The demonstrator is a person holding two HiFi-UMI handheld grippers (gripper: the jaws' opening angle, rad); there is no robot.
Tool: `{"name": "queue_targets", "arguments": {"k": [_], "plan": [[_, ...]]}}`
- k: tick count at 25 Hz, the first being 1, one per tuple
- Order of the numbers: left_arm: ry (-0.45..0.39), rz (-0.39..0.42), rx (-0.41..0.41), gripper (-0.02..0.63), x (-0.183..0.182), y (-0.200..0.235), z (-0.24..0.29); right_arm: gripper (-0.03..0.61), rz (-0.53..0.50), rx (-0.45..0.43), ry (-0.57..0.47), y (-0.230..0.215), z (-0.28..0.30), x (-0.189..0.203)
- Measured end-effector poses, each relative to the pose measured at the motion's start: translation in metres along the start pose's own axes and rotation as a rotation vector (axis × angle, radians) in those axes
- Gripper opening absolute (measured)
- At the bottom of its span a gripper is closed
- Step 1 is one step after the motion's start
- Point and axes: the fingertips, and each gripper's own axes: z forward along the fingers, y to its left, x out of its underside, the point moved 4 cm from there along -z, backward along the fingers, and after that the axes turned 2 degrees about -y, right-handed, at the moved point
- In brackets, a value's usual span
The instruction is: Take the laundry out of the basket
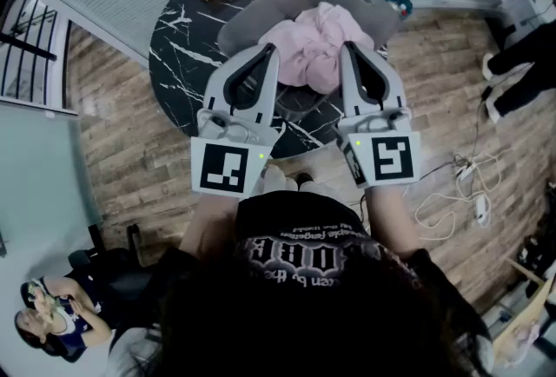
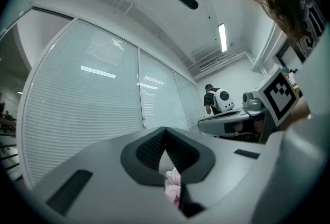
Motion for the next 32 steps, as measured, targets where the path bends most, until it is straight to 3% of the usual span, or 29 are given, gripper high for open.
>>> {"name": "queue_targets", "arguments": {"k": [27, 32], "plan": [[0.023, 0.052, 0.024, 0.0, -0.003, -0.015, 0.026, 0.028, 0.044, -0.038, -0.004, -0.022, -0.005, -0.003], [0.03, 0.063, 0.065, 0.0, -0.007, -0.02, 0.042, 0.028, 0.049, -0.054, -0.02, -0.033, -0.011, -0.005]]}}
